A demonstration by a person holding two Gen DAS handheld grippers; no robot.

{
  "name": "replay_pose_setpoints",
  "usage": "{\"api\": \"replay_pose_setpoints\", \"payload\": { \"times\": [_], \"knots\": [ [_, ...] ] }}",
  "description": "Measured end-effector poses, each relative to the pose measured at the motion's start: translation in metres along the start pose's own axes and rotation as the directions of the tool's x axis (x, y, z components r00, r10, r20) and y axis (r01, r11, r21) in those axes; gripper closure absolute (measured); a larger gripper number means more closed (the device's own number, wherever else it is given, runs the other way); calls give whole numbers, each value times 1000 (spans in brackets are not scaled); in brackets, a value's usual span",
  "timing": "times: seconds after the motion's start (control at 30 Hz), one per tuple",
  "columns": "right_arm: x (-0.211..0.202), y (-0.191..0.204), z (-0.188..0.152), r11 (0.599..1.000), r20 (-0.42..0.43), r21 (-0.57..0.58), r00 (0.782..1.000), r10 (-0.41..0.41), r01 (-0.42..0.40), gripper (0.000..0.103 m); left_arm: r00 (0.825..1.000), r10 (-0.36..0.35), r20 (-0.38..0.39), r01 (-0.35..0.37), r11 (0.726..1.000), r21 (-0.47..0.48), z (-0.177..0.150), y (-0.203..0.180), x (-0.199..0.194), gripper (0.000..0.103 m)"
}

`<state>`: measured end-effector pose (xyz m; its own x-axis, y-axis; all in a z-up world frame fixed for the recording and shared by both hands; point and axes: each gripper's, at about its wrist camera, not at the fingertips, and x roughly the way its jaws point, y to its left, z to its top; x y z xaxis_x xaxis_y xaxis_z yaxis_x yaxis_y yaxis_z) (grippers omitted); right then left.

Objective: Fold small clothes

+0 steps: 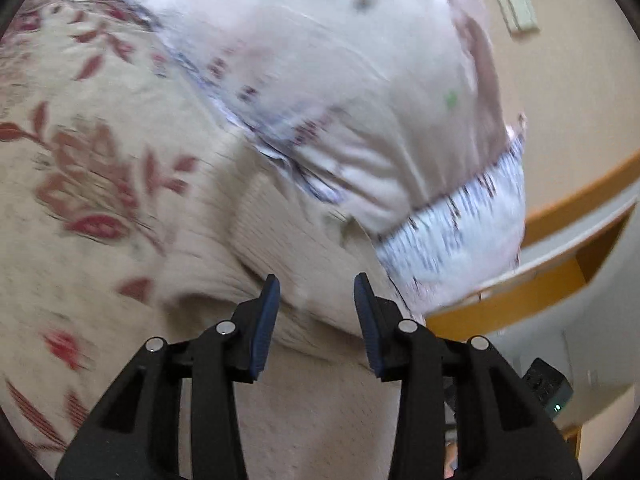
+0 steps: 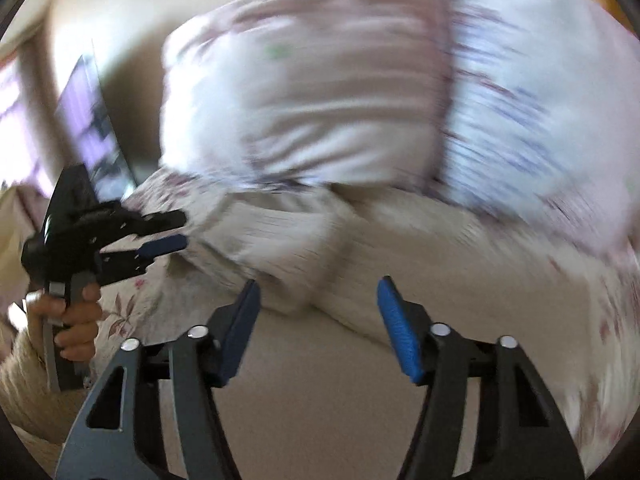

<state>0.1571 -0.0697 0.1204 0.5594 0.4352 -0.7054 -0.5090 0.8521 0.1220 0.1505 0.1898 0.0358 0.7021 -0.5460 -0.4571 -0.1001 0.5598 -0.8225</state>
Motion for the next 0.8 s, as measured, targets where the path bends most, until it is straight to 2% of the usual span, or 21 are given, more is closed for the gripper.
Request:
{"api": "replay_pose_setpoints", "payload": {
  "times": [0.1,0.23,0.33,0.43,0.47,0.5,0.53,0.6,0.7,0.8],
  "knots": [
    [36,34,11,994,-44,-113,999,10,-15,55,1000,0,-5,-1,999,-40,7,14,0,65],
    [79,62,13,983,-111,-182,994,2,-22,60,998,44,-40,-47,996,-80,7,29,12,65],
    [102,72,8,975,-145,-223,988,-45,12,60,997,55,-49,-60,994,-95,3,40,18,70],
    [114,75,4,963,-136,-261,985,-105,67,60,998,46,-49,-51,994,-94,2,41,17,70],
    [114,75,3,964,-133,-255,985,-108,72,60,998,45,-49,-49,994,-95,2,42,17,70],
    [114,75,2,965,-125,-245,985,-122,89,67,998,44,-49,-48,994,-95,2,42,17,70],
    [114,73,2,964,-119,-242,983,-138,106,81,998,44,-48,-49,994,-93,1,42,17,70],
    [112,68,4,970,-100,-218,986,-132,108,94,998,46,-47,-50,995,-92,1,42,16,70],
    [95,49,11,990,-51,-99,993,-109,104,97,998,50,-46,-53,995,-86,2,41,16,68],
    [55,14,17,989,59,79,990,-129,124,97,998,50,-45,-53,996,-77,2,38,15,62]
  ]
}}
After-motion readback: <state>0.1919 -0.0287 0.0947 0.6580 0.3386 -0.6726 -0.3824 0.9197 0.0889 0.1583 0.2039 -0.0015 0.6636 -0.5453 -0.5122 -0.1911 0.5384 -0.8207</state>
